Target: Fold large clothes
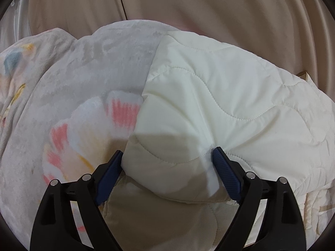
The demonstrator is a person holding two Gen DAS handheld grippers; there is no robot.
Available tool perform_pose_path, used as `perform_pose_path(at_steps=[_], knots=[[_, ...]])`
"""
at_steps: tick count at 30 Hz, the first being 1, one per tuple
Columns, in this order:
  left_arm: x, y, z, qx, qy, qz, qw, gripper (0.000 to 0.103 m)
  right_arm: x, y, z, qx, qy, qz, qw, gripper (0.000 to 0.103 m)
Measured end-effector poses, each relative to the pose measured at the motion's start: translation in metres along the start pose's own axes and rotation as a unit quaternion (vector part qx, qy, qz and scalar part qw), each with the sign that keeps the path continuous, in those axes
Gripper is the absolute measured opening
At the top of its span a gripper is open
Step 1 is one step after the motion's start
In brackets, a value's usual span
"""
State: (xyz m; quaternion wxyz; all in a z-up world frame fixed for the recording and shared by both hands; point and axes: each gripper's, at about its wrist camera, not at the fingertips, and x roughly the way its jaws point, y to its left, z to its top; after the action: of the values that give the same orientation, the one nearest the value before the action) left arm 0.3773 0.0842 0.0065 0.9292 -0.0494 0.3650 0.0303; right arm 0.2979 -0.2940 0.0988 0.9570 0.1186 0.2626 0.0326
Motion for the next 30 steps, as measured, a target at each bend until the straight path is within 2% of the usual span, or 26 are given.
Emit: perform_pose_path(at_steps=[2, 3, 4, 5, 7, 10, 12, 13, 15, 16, 17, 18, 19, 22, 24, 26, 27, 28, 29, 30], knots=[[0.0, 0.001, 0.0, -0.003, 0.0, -0.001, 1.0, 0.085, 0.03, 0.011, -0.01, -0.03, 0.042, -0.016, 0.999, 0.014], [0.0, 0.003, 0.0, -0.005, 0.001, -0.003, 1.0, 0.086, 0.046, 0.01, -0.017, -0.045, 0.06, -0.038, 0.996, 0.012], [0.0, 0.004, -0.001, -0.009, 0.002, -0.006, 0.9999, 0.087, 0.054, 0.003, -0.021, -0.05, 0.063, -0.053, 0.995, 0.002], [0.0, 0.007, -0.001, -0.012, 0.003, -0.009, 0.9999, 0.087, 0.056, -0.008, -0.021, -0.044, 0.06, -0.059, 0.996, 0.002], [0.002, 0.009, 0.0, -0.017, 0.006, -0.013, 0.9998, 0.089, 0.049, -0.038, -0.019, -0.005, 0.047, -0.073, 0.996, 0.0], [0.004, 0.009, 0.0, -0.019, 0.008, -0.015, 0.9997, 0.09, 0.034, -0.078, -0.016, 0.058, 0.045, -0.066, 0.995, 0.0], [0.004, 0.009, 0.0, -0.018, 0.005, -0.014, 0.9997, 0.09, 0.023, -0.089, -0.016, 0.077, 0.043, -0.051, 0.995, 0.0], [0.003, 0.009, 0.0, -0.018, 0.004, -0.012, 0.9998, 0.09, 0.017, -0.09, -0.018, 0.078, 0.039, -0.059, 0.994, 0.002], [-0.005, 0.008, 0.002, -0.015, -0.006, -0.006, 0.9999, 0.089, 0.004, -0.076, -0.013, 0.057, 0.022, -0.082, 0.995, 0.024], [-0.01, 0.006, 0.004, -0.012, -0.011, -0.006, 0.9999, 0.087, 0.001, -0.069, -0.009, 0.047, 0.016, -0.064, 0.997, 0.032], [-0.019, 0.003, 0.009, -0.006, -0.015, -0.016, 0.9997, 0.087, -0.001, -0.066, -0.005, 0.042, 0.012, -0.055, 0.998, 0.039], [-0.026, 0.002, 0.013, -0.005, -0.021, -0.025, 0.9995, 0.086, -0.003, -0.062, 0.003, 0.034, -0.001, -0.061, 0.998, 0.054], [-0.036, 0.0, 0.022, -0.01, -0.029, -0.037, 0.9989, 0.087, -0.001, -0.062, 0.012, 0.036, -0.005, -0.073, 0.997, 0.064], [-0.052, -0.006, 0.054, -0.023, -0.054, -0.057, 0.9967, 0.087, 0.023, -0.079, 0.039, 0.084, 0.001, -0.077, 0.994, 0.07], [-0.047, -0.016, 0.078, -0.014, -0.062, -0.05, 0.9968, 0.087, 0.039, -0.088, 0.048, 0.113, 0.012, -0.07, 0.991, 0.071], [-0.028, -0.027, 0.095, -0.006, -0.051, -0.036, 0.998, 0.087, 0.061, -0.091, 0.052, 0.121, 0.047, -0.063, 0.989, 0.07], [-0.015, -0.029, 0.1, -0.007, -0.04, -0.031, 0.9987, 0.087, 0.071, -0.09, 0.052, 0.123, 0.063, -0.058, 0.989, 0.061], [0.0, -0.032, 0.105, -0.009, -0.025, -0.03, 0.9992, 0.086, 0.077, -0.085, 0.054, 0.113, 0.073, -0.046, 0.99, 0.039], [0.016, -0.033, 0.108, -0.01, -0.009, -0.026, 0.9996, 0.083, 0.077, -0.079, 0.055, 0.099, 0.075, -0.039, 0.991, 0.026], [0.031, -0.035, 0.109, -0.011, 0.004, -0.015, 0.9998, 0.082, 0.071, -0.07, 0.059, 0.081, 0.066, -0.025, 0.994, 0.002]])
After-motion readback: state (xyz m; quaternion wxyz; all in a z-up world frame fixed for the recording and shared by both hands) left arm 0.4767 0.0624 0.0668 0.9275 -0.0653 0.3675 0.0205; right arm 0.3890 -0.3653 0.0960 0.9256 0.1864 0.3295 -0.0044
